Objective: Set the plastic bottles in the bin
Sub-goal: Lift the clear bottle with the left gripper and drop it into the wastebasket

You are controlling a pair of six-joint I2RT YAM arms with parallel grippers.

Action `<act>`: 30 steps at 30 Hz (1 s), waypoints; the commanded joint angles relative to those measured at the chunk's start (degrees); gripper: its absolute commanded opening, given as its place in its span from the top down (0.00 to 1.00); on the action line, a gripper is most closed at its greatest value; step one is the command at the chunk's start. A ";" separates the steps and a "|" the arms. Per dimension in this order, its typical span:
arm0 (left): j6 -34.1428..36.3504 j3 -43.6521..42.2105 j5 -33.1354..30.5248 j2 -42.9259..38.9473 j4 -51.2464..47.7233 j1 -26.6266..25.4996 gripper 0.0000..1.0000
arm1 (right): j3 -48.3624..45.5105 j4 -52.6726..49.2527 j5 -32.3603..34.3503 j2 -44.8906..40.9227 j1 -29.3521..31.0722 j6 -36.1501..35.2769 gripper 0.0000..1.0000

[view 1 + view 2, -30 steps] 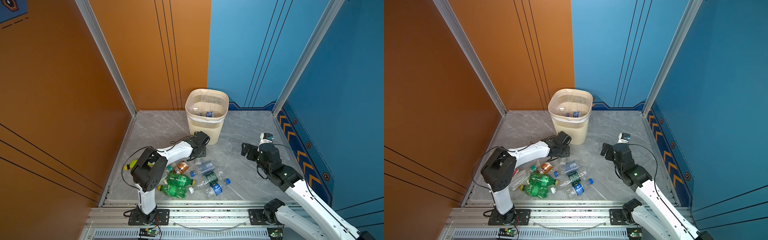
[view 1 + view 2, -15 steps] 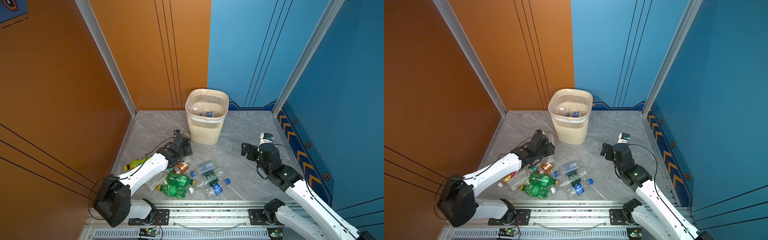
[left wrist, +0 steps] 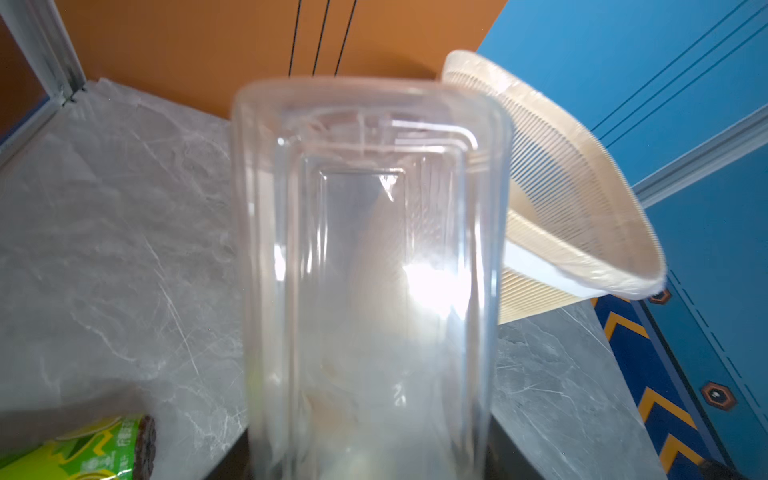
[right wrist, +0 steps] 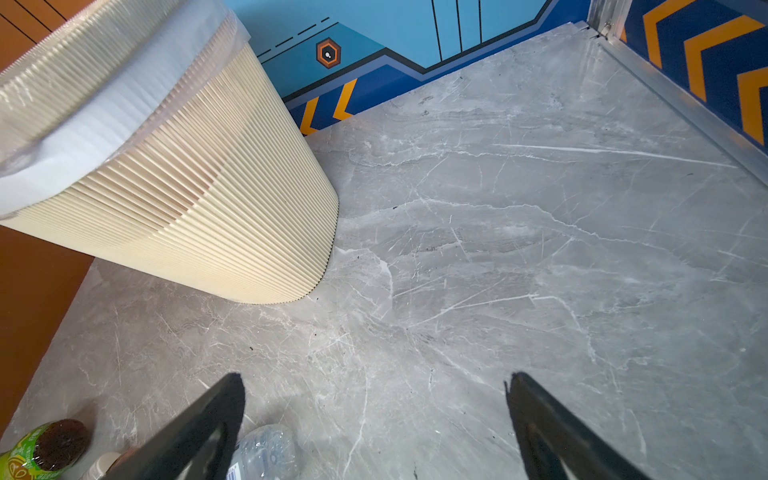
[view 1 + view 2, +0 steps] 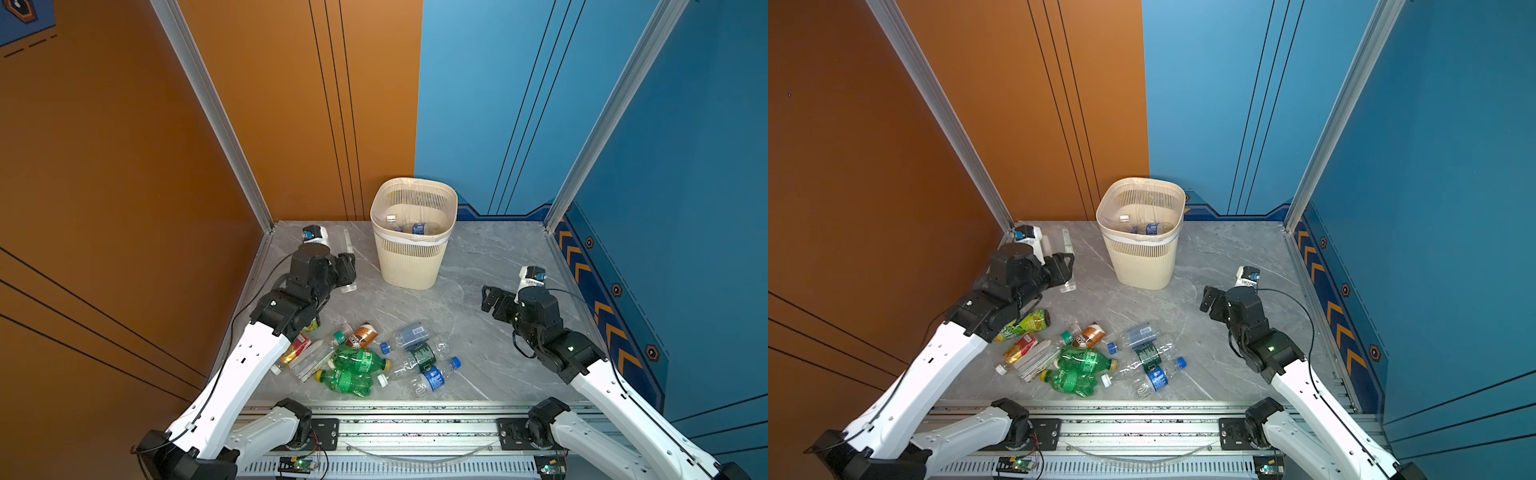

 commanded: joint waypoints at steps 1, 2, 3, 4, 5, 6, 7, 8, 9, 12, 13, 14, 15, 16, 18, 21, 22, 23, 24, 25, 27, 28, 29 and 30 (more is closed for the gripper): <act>7.55 8.90 3.28 3.50 -2.46 0.15 0.46 | -0.18 0.60 -0.49 -0.40 -0.35 1.00 0.00; 8.41 11.33 3.93 5.09 -2.55 0.10 0.46 | -0.23 0.59 -0.44 -0.46 -0.35 1.05 0.00; 9.44 14.19 4.70 7.04 -2.51 0.06 0.46 | -0.12 0.60 -0.49 -0.41 -0.35 1.05 0.00; 10.04 16.44 5.30 8.85 -2.43 -0.18 0.46 | -0.10 0.55 -0.55 -0.42 -0.35 1.05 0.00; 10.83 19.21 5.86 10.98 -2.48 -0.50 0.46 | -0.01 0.45 -0.56 -0.44 -0.35 1.05 0.00; 11.82 21.81 6.24 13.18 -2.28 -0.81 0.46 | -0.09 0.43 -0.67 -0.44 -0.35 1.13 0.00; 12.65 24.00 6.76 15.04 -2.21 -1.06 0.46 | -0.10 0.59 -0.67 -0.43 -0.35 1.27 0.00; 13.76 26.73 7.28 17.35 -2.08 -1.44 0.46 | -0.15 0.57 -0.81 -0.33 -0.36 1.32 0.00; 14.82 29.39 7.58 19.55 -2.07 -1.75 0.46 | -0.16 0.56 -0.80 -0.29 -0.35 1.45 0.00; 16.18 35.96 9.24 26.16 -2.16 -2.00 0.45 | -0.27 0.74 -0.98 -0.21 -0.35 1.58 0.00; 16.33 38.07 9.82 28.01 -2.24 -1.96 0.45 | -0.32 0.72 -0.99 -0.11 -0.35 1.58 0.00; 16.72 40.22 10.09 30.02 -2.24 -1.94 0.45 | -0.27 0.66 -1.04 -0.23 -0.35 1.58 0.00; 16.94 42.37 10.22 32.16 -2.59 -1.75 0.45 | -0.27 0.69 -0.99 -0.33 -0.35 1.59 0.00; 16.95 44.44 10.65 33.87 -3.21 -1.63 0.45 | -0.27 0.60 -1.06 -0.43 -0.35 1.62 0.00; 16.40 47.64 12.03 37.42 -3.58 -1.01 0.45 | -0.19 0.59 -1.65 -0.54 -0.35 1.73 0.00; 16.12 51.50 12.70 41.83 -3.58 -0.58 0.45 | -0.19 0.37 -1.93 -0.58 -0.35 1.93 0.00; 16.15 52.63 12.86 43.18 -3.69 -0.44 0.45 | -0.14 0.24 -1.90 -0.61 -0.35 1.93 0.00; 15.99 54.14 13.18 44.59 -3.91 -0.35 0.45 | -0.10 0.25 -1.78 -0.61 -0.32 1.84 0.00; 15.84 55.50 13.39 45.97 -4.27 -0.22 0.45 | -0.05 0.20 -1.76 -0.68 -0.35 1.93 0.00; 15.80 56.76 13.51 47.13 -4.57 -0.11 0.44 | -0.15 0.33 -1.82 -0.75 -0.35 1.93 0.00; 15.67 59.10 13.59 49.42 -5.52 0.26 0.43 | -0.11 0.29 -1.86 -0.69 -0.35 1.93 0.00; 15.63 59.94 13.66 50.14 -5.87 0.40 0.42 | -0.19 0.30 -1.88 -0.67 -0.35 2.01 0.00; 15.54 60.61 13.79 50.88 -6.33 0.59 0.40 | -0.20 0.33 -1.87 -0.66 -0.35 2.03 0.00; 15.34 60.99 13.68 51.41 -6.66 0.76 0.35 | -0.31 0.27 -1.87 -0.70 -0.35 2.10 0.00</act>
